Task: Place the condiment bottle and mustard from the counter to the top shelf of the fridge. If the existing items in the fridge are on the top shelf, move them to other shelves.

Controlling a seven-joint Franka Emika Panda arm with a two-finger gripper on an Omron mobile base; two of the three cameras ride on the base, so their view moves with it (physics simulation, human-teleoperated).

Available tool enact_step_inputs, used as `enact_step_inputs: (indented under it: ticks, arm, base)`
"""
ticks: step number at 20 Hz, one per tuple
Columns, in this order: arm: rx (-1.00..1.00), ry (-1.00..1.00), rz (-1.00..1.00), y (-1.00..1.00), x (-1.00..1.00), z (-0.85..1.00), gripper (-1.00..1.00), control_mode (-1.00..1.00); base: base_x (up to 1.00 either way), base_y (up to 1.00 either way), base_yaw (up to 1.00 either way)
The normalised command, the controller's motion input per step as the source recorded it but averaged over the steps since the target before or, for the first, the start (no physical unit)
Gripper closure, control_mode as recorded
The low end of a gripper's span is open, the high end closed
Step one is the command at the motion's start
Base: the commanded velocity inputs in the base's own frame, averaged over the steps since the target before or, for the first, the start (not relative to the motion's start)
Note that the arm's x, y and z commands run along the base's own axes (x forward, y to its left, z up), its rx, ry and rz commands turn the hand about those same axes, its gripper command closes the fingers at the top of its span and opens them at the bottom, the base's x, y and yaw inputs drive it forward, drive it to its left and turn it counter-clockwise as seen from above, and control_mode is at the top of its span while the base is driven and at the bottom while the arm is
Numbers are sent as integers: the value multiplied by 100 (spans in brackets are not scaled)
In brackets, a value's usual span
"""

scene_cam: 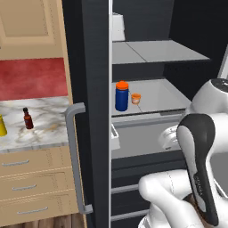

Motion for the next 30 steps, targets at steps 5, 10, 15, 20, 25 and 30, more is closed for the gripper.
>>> enact_step_inputs:
  ticks: [5,10,15,20,25,30]
  arm:
    - [0,-4,1,0,-31,0,-100,100]
    - [0,0,0,0,0,0,-100,100]
    - [0,0,0,0,0,0,-100,100]
    - [0,0,0,0,0,0,-100,100]
    - [0,0,0,0,0,0,-100,100]
    - [0,0,0,0,0,0,-100,100]
  base:
    - [-30,12,1]
    - [-16,62,0]
    - [0,78,0]
    - [0,92,0]
    - [-14,96,0]
    - [-100,49,0]
